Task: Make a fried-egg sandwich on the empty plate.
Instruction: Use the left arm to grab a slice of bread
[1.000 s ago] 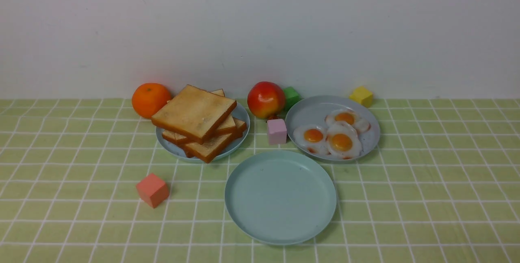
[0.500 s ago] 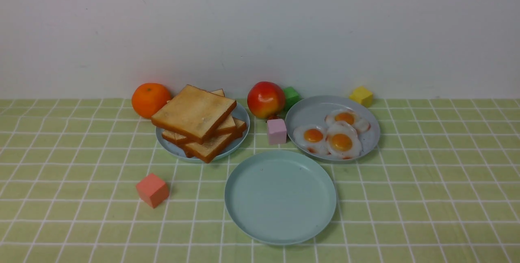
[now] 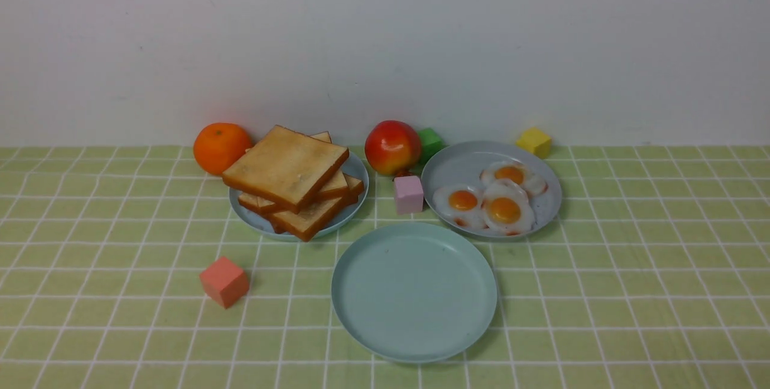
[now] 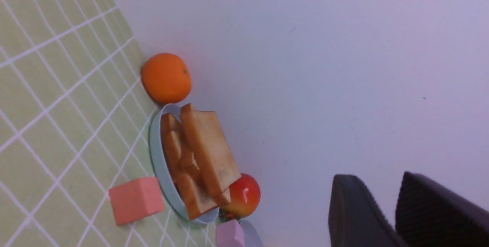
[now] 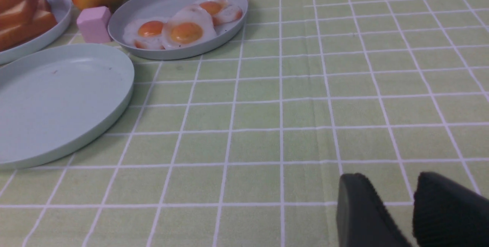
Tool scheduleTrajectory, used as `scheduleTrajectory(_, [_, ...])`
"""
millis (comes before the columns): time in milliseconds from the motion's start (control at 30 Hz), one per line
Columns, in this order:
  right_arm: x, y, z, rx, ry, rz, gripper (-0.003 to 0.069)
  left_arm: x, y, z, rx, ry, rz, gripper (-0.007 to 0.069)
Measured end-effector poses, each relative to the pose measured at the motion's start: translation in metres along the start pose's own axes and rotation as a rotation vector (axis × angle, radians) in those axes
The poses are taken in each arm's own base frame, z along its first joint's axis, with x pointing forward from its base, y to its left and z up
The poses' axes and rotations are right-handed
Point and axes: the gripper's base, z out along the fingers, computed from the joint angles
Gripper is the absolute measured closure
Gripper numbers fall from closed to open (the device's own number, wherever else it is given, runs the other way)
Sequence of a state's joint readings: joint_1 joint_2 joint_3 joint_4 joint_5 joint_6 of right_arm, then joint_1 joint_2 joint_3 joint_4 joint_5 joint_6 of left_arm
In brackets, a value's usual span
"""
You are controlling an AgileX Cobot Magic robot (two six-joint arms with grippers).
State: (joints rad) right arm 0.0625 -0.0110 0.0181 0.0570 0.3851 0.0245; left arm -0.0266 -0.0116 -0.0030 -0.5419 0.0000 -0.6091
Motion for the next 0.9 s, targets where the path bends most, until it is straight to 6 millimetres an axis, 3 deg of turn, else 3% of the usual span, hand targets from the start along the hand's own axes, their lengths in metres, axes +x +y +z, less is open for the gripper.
scheduleTrajectory(167, [0.000, 0.000, 0.000, 0.000, 0.000, 0.000, 0.0421, -0.018, -0.054, 0.005, -0.007, 0.077, 0.293, 0.0604])
scheduleTrajectory(233, [0.000, 0.000, 0.000, 0.000, 0.000, 0.000, 0.0421, -0.021, -0.065, 0.014, -0.072, 0.153, 0.395, 0.0632])
scheduleTrajectory(433, [0.000, 0.000, 0.000, -0.004, -0.004, 0.013, 0.0421, -0.023, -0.100, 0.048, -0.258, 0.572, 0.676, 0.0638])
scheduleTrajectory(500, [-0.002, 0.002, 0.000, -0.025, -0.030, 0.102, 0.0421, -0.020, -0.109, 0.061, -0.284, 0.727, 0.730, 0.0638])
scheduleTrajectory(600, [-0.008, 0.004, 0.000, -0.065, -0.100, 0.288, 0.0421, -0.016, -0.115, 0.076, -0.295, 0.809, 0.737, 0.0638])
scheduleTrajectory(633, [-0.016, 0.004, -0.001, -0.094, -0.190, 0.428, 0.0421, -0.013, -0.115, 0.091, -0.300, 0.830, 0.723, 0.0638])
scheduleTrajectory(767, [-0.030, 0.001, -0.005, -0.142, -0.339, 0.695, 0.0421, -0.002, -0.104, 0.121, -0.309, 0.895, 0.706, 0.0638])
scheduleTrajectory(900, [-0.035, -0.001, -0.007, -0.161, -0.394, 0.814, 0.0421, 0.018, -0.092, 0.138, -0.286, 1.022, 0.727, 0.0638])
